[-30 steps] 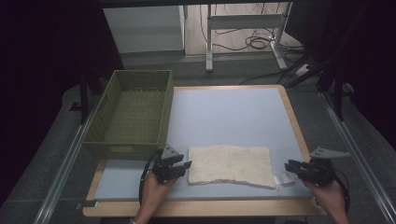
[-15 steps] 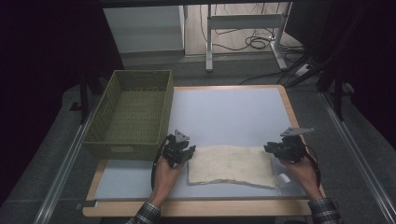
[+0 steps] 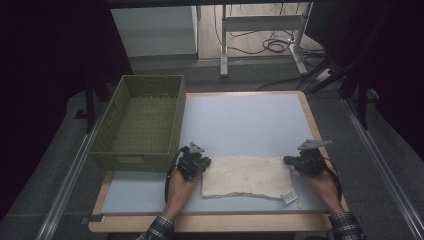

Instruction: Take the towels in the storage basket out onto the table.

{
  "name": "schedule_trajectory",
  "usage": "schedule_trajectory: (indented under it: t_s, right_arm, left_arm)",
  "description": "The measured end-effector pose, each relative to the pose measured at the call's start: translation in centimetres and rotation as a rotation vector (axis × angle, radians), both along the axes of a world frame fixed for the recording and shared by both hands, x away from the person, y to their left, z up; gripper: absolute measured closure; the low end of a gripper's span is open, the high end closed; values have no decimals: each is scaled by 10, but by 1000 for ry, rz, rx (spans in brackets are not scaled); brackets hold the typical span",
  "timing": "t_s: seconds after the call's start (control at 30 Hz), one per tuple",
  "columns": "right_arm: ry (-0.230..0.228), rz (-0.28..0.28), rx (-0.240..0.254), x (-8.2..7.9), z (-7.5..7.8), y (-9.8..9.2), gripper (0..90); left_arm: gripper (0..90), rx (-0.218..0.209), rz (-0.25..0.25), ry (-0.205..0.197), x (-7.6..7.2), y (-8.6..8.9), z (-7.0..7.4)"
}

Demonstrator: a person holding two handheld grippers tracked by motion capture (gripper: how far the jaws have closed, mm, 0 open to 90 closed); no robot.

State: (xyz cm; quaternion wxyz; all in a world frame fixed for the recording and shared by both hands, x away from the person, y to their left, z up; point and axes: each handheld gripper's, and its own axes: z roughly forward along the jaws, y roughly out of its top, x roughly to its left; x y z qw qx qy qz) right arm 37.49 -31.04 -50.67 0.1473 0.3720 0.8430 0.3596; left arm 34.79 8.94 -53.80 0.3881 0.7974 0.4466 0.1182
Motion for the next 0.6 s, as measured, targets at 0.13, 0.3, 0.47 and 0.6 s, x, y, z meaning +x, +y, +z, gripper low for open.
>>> schedule_trajectory:
  t_s: [0.13, 0.3, 0.47, 0.6]
  right_arm:
    - [-25, -22, -12, 12, 13, -6, 880]
    - [-40, -64, -41, 42, 20, -9, 879]
    - [18, -73, -62, 67, 3, -8, 868]
    - [7, -79, 4, 61, 4, -15, 809]
  left_arm:
    - [849, -41, -11, -21, 0, -5, 2]
    - [847, -66, -19, -54, 0, -16, 9]
    - [822, -8, -6, -47, 3, -19, 9]
    - [668, 12, -15, -35, 10, -18, 10]
